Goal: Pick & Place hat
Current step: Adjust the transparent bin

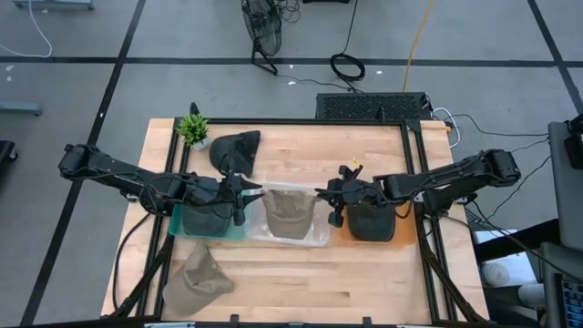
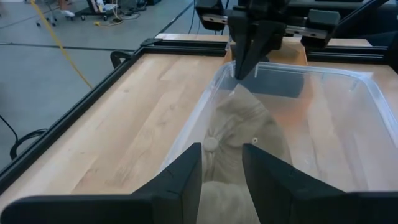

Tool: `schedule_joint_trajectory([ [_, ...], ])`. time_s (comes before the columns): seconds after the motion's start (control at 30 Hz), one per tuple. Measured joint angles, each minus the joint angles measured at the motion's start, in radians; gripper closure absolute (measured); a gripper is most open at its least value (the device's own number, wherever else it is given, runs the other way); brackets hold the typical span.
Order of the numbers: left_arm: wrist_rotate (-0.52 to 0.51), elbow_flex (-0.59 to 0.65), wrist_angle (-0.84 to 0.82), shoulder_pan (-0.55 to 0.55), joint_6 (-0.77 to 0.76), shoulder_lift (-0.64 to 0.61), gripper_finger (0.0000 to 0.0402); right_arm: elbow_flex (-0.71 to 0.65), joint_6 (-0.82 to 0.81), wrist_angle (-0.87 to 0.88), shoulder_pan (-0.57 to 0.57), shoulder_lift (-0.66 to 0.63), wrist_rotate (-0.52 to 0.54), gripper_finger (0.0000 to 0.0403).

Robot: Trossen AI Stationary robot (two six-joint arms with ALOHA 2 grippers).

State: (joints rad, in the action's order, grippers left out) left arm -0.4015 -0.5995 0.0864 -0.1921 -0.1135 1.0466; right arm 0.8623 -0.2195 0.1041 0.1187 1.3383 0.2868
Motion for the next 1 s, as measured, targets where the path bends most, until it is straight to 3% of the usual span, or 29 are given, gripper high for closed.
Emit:
schedule_joint_trajectory([
  [0.4,0.0,0.0,0.0,0.0,0.001,0.0,0.0275,0.001,0.046,0.025,-0.017,-0.003,0.001,0.0403],
  [0.73,0.005,0.0,-0.003,0.0,-0.002,0.0,0.0275,-0.003,0.049,-0.027,0.008,-0.089,-0.001,0.0403],
  [1.0,0.263,0.0,-0.017,-0.03,-0.019,0.034,0.0275,-0.003,0.049,-0.012,0.044,-0.131,-0.004,0.0403],
])
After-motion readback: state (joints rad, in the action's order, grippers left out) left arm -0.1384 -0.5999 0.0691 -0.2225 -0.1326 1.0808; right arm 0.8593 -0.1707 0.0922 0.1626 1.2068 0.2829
